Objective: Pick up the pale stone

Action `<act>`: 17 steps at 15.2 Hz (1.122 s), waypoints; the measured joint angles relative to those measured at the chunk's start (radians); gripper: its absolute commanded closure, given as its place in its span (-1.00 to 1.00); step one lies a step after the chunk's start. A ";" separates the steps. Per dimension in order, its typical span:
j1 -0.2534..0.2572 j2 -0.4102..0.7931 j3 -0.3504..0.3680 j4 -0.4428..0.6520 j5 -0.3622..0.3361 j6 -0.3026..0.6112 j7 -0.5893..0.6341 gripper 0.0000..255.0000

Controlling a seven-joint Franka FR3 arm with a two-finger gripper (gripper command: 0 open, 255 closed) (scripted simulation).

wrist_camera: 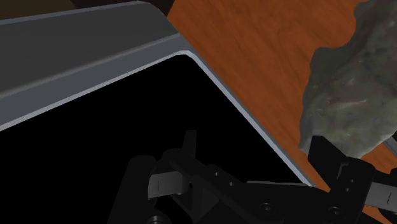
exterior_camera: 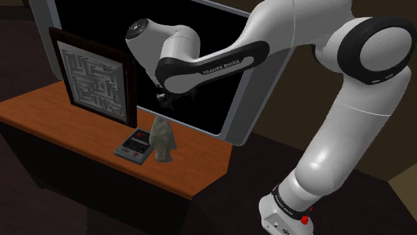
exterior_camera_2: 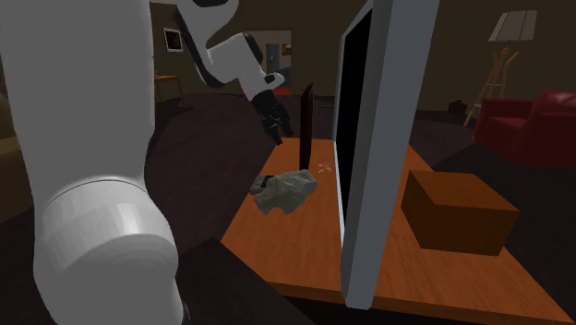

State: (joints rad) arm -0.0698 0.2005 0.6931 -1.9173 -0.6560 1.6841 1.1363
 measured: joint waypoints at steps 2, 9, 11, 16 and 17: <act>0.047 0.108 -0.012 0.081 -0.069 -0.056 0.067 -1.00; 0.243 0.490 -0.129 0.447 -0.264 -0.232 0.179 -1.00; 0.302 0.595 -0.167 0.572 -0.301 -0.280 0.185 -1.00; 0.420 0.839 -0.252 0.898 -0.369 -0.367 0.145 -1.00; 0.428 0.858 -0.257 0.922 -0.373 -0.370 0.142 -1.00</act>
State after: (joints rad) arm 0.3579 1.0590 0.4364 -0.9956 -1.0292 1.3141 1.2783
